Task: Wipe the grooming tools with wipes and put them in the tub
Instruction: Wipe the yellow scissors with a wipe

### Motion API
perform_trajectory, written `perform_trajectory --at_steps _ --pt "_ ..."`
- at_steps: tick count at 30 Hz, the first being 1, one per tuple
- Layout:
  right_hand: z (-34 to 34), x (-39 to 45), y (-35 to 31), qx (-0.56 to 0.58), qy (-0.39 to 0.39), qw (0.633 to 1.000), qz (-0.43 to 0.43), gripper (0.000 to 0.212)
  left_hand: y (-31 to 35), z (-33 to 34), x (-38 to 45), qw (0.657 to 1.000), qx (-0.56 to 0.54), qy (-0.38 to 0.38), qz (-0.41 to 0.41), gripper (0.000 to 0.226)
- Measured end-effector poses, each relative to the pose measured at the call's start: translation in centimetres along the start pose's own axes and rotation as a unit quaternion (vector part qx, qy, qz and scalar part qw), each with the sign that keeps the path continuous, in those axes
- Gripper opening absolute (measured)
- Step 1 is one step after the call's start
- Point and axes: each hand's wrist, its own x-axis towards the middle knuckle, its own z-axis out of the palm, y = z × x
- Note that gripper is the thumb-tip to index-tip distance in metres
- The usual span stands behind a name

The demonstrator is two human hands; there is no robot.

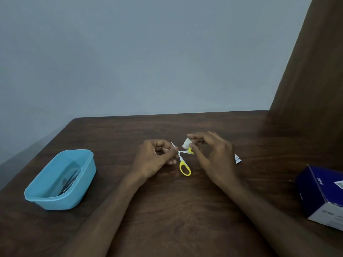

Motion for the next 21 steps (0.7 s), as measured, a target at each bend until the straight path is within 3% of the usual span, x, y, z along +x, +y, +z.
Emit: perform_trajectory --at_steps 7,21 --pt "1.1 -0.1 0.3 -0.044 -0.079 0.991 -0.099 0.009 0.2 0.2 -0.2 0.999 0.004 0.006 0.039 0.016" --pt "0.5 -0.3 0.7 -0.084 -0.075 0.991 -0.066 0.001 0.5 0.4 -0.3 0.999 -0.019 0.033 0.038 0.021"
